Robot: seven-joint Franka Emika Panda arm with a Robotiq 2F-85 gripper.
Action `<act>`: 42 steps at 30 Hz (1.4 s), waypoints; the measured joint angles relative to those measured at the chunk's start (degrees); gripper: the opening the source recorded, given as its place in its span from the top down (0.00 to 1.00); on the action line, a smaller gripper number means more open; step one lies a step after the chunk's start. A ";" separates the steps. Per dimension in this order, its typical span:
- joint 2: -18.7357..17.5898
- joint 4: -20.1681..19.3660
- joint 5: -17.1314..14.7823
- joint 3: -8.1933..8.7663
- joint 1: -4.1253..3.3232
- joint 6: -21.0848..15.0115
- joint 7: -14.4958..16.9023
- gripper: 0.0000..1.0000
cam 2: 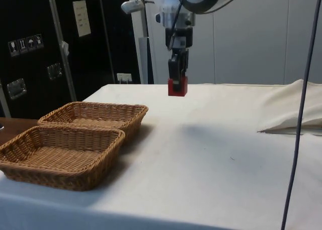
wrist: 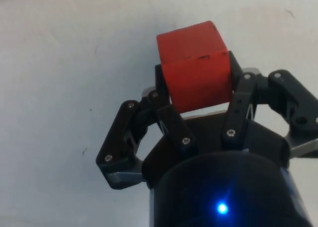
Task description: Pick up the red cube and place it into the right basket.
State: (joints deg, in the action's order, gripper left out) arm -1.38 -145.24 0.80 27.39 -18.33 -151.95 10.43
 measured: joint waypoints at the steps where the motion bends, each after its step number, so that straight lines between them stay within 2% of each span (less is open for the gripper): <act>1: 0.00 0.29 0.00 -0.11 0.00 0.00 -0.06 0.97; 8: -3.21 4.70 -1.03 -0.80 -0.06 0.92 -0.17 0.97; 10: -3.21 4.70 -1.03 -0.80 -0.06 0.92 -0.17 0.97; 13: -5.61 7.68 -1.95 -1.20 -0.06 1.72 0.06 0.97; 32: -14.61 20.17 -4.18 -2.41 -0.06 6.42 0.34 0.97; 42: -19.65 27.73 -6.02 -3.84 -0.06 8.65 0.29 0.97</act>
State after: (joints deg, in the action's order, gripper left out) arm -21.03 -117.51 -5.21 23.55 -18.39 -143.30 10.71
